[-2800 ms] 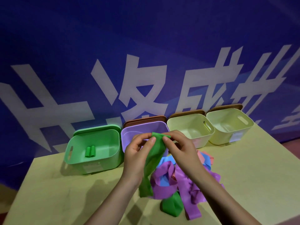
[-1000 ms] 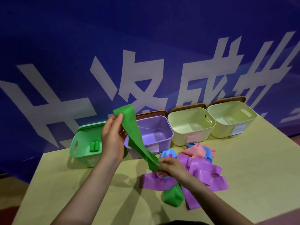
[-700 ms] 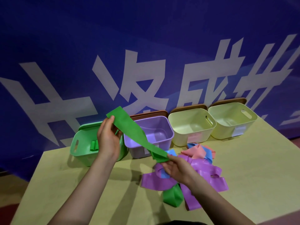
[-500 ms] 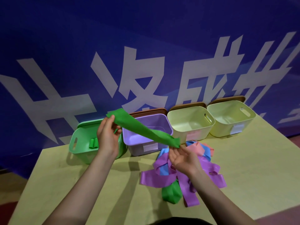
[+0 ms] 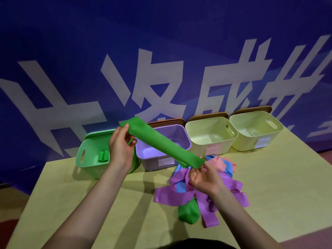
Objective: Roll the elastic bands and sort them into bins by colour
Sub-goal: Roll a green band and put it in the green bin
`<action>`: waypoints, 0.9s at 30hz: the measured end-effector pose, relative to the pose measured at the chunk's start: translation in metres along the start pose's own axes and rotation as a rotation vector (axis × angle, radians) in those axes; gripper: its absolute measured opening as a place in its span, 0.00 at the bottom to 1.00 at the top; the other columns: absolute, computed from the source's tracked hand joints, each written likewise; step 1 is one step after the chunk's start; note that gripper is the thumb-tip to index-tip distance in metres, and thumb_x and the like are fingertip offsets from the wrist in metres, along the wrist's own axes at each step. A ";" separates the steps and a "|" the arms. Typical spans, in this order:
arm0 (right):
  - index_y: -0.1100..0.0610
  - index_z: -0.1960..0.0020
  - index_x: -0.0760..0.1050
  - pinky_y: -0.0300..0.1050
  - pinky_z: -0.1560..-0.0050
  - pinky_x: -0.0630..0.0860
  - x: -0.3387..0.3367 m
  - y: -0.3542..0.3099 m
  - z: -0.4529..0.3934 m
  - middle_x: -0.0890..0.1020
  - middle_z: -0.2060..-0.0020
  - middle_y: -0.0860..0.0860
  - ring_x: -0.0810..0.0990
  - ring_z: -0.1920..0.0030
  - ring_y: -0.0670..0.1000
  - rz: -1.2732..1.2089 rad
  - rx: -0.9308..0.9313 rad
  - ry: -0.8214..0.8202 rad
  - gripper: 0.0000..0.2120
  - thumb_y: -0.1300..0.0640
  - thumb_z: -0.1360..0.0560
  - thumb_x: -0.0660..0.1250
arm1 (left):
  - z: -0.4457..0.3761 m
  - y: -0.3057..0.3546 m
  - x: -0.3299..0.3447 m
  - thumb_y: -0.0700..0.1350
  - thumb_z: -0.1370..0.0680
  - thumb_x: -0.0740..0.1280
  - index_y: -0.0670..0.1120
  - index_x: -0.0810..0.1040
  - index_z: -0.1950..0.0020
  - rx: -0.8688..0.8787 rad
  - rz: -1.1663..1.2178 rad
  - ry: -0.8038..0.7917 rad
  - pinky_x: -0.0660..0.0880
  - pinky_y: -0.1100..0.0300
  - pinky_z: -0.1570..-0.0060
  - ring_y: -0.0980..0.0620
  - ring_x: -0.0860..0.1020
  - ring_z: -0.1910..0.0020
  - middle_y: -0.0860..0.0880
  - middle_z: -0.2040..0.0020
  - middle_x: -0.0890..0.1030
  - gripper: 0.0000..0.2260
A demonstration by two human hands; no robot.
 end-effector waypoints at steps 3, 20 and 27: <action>0.63 0.70 0.82 0.40 0.72 0.79 -0.006 -0.001 -0.002 0.83 0.70 0.52 0.82 0.72 0.50 0.004 -0.015 0.017 0.28 0.68 0.70 0.83 | 0.001 0.001 0.001 0.41 0.20 0.61 0.48 0.74 0.58 -0.002 -0.002 -0.016 0.66 0.65 0.68 0.57 0.68 0.70 0.50 0.64 0.72 0.08; 0.60 0.59 0.76 0.36 0.75 0.74 -0.023 0.007 -0.005 0.80 0.74 0.53 0.77 0.78 0.49 -0.044 0.047 0.139 0.04 0.62 0.31 0.70 | 0.015 0.006 0.033 0.38 0.19 0.58 0.46 0.76 0.52 0.040 0.050 -0.177 0.73 0.63 0.52 0.55 0.78 0.56 0.48 0.54 0.79 0.08; 0.62 0.65 0.82 0.36 0.76 0.74 -0.012 -0.007 -0.003 0.80 0.72 0.51 0.77 0.76 0.48 0.088 -0.028 -0.042 0.26 0.69 0.62 0.84 | 0.010 0.011 0.025 0.40 0.19 0.58 0.48 0.75 0.53 0.032 0.049 -0.168 0.72 0.61 0.51 0.54 0.77 0.53 0.48 0.52 0.79 0.08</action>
Point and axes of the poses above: each hand's wrist, its own z-axis away from the middle knuckle, its own x-axis out of the palm, y = z × x, the point moved 7 cm from there along -z, towards the middle knuckle
